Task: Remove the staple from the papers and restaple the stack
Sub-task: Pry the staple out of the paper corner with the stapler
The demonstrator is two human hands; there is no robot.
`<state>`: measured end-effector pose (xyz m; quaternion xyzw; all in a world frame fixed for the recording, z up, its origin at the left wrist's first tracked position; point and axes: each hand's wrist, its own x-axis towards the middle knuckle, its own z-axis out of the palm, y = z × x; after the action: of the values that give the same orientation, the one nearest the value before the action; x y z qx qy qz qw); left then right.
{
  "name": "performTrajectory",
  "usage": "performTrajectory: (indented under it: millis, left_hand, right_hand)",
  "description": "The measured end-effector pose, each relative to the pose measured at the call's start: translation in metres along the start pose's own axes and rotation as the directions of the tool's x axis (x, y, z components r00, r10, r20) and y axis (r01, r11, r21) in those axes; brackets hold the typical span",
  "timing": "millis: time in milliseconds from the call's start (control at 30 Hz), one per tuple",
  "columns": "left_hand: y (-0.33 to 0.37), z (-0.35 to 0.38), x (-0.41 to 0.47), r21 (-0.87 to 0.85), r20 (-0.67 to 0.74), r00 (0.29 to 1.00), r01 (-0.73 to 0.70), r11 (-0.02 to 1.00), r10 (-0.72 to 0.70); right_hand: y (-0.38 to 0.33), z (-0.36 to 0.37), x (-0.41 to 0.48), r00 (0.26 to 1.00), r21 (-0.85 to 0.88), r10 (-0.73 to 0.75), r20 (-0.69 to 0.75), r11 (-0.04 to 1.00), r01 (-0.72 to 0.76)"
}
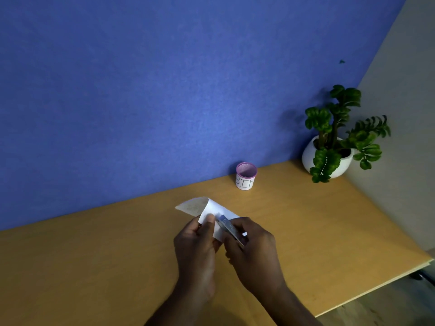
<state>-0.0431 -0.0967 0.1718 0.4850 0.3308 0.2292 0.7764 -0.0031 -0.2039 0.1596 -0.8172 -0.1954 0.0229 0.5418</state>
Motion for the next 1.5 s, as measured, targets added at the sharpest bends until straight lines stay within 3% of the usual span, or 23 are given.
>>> performTrajectory:
  millis: [700, 967, 1233, 1400, 1500]
  left_hand:
    - [0.010, 0.020, -0.021, -0.071, -0.090, 0.996, -0.022, 0.997, 0.015]
    - [0.011, 0.023, -0.023, -0.132, -0.076, 0.996, 0.043, 0.990, -0.054]
    - [0.009, 0.022, -0.020, -0.202, -0.053, 0.987, 0.140, 0.969, -0.153]
    - [0.010, 0.023, -0.018, -0.211, -0.090, 0.990, 0.084, 0.974, -0.105]
    - [0.009, 0.023, -0.018, -0.168, -0.087, 0.995, 0.038, 0.985, -0.053]
  right_hand:
    - [-0.033, 0.006, 0.000, 0.991, -0.059, -0.002, -0.134, 0.998, -0.006]
    - [-0.036, 0.009, 0.001, 0.977, 0.216, 0.183, -0.105, 0.964, -0.157]
    - [-0.044, 0.008, 0.002, 0.930, 0.601, 0.367, 0.006, 0.742, -0.297]
    - [-0.050, 0.004, 0.002, 0.933, 0.644, 0.354, 0.057, 0.702, -0.306]
    - [-0.050, 0.003, 0.001, 0.943, 0.617, 0.329, 0.058, 0.731, -0.293]
